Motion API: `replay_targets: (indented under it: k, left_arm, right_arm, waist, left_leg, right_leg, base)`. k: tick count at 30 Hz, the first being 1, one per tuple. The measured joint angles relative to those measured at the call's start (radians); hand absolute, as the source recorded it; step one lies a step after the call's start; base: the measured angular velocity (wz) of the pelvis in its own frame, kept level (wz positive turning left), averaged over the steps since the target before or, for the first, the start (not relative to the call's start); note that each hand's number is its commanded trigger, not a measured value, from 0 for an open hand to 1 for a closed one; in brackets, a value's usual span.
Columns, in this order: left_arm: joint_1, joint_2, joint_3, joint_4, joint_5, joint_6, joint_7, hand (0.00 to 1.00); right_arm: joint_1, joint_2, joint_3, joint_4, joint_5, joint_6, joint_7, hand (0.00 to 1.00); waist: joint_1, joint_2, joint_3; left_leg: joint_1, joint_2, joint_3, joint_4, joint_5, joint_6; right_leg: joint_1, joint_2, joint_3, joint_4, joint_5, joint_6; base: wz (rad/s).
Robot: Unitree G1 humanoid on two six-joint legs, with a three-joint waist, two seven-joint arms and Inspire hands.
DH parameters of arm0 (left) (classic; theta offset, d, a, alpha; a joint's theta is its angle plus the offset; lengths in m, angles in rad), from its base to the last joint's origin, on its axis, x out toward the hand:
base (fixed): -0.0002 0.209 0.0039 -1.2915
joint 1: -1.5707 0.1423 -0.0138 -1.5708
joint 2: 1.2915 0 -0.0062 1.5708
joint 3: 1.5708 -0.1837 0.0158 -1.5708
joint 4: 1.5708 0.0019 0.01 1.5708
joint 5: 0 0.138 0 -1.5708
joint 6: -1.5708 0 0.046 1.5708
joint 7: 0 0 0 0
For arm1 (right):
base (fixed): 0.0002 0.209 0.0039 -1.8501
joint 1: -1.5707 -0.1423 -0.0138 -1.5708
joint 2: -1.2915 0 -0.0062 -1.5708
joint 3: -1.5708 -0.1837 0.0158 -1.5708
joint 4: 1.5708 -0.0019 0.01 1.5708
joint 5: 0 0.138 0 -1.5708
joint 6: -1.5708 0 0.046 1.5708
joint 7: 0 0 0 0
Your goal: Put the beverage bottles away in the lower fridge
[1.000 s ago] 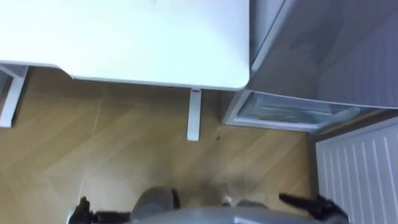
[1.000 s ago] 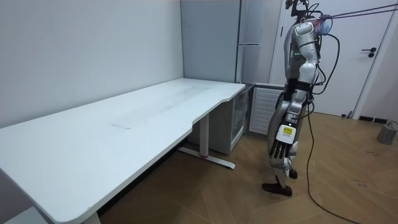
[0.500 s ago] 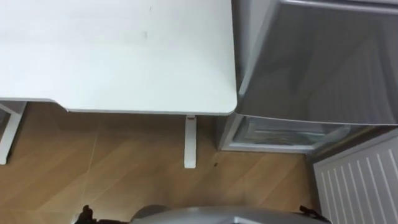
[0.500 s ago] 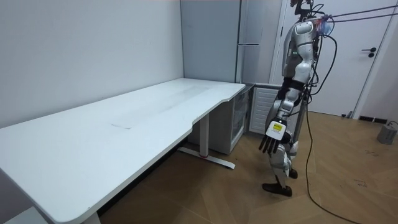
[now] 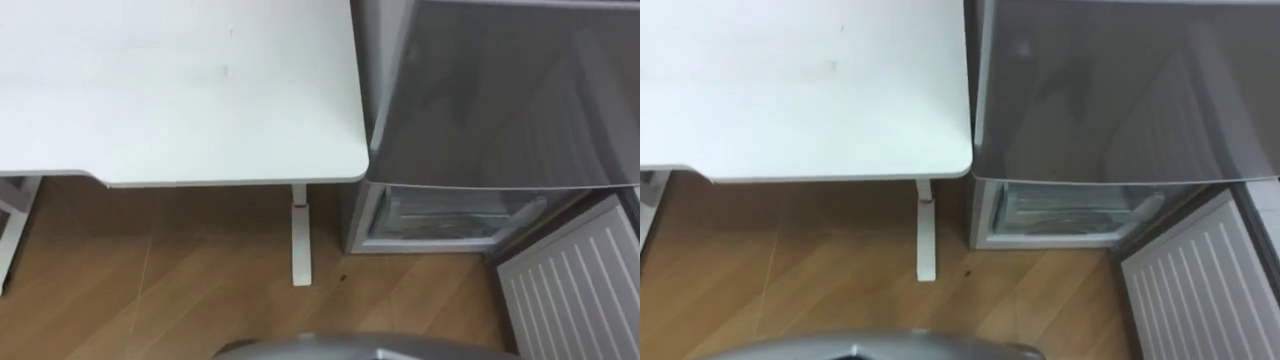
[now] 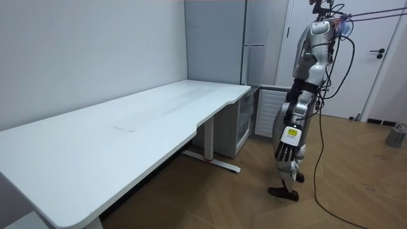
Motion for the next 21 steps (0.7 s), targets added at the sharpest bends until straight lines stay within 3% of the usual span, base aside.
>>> replay_targets:
  k: [5,13,21]
  left_arm:
    - [0.000,-0.002,0.012,0.007,0.054,0.011,-0.025,0.00]
    - [-0.049,-0.004,0.014,0.004,0.174,0.016,-0.023,0.00]
    - [-0.029,0.006,0.013,-0.054,0.192,-0.001,-0.014,0.00]
  right_arm:
    - [0.007,0.000,-0.021,0.023,-0.104,0.027,-0.008,0.00]
    - [-0.052,-0.003,-0.021,0.009,-0.237,0.028,-0.082,0.00]
    - [-0.044,-0.003,-0.045,-0.206,-0.366,-0.009,-0.192,0.00]
  waist:
    - [-0.003,0.004,0.0011]
    - [-0.002,0.004,0.0017]
    - [-0.006,-0.031,0.0020]
  left_leg:
    - [0.019,0.001,0.002,-0.007,0.005,-0.001]
    - [0.021,0.007,0.022,-0.017,0.011,-0.004]
    - [0.026,0.004,0.039,-0.031,0.015,-0.005]
  right_leg:
    - [0.014,0.001,0.007,-0.001,0.002,-0.002]
    - [-0.001,0.008,0.037,-0.001,0.005,-0.005]
    - [-0.010,0.010,0.059,-0.020,0.005,-0.005]
  base:
    - [-0.01]
    - [-0.08]
    - [-0.07]
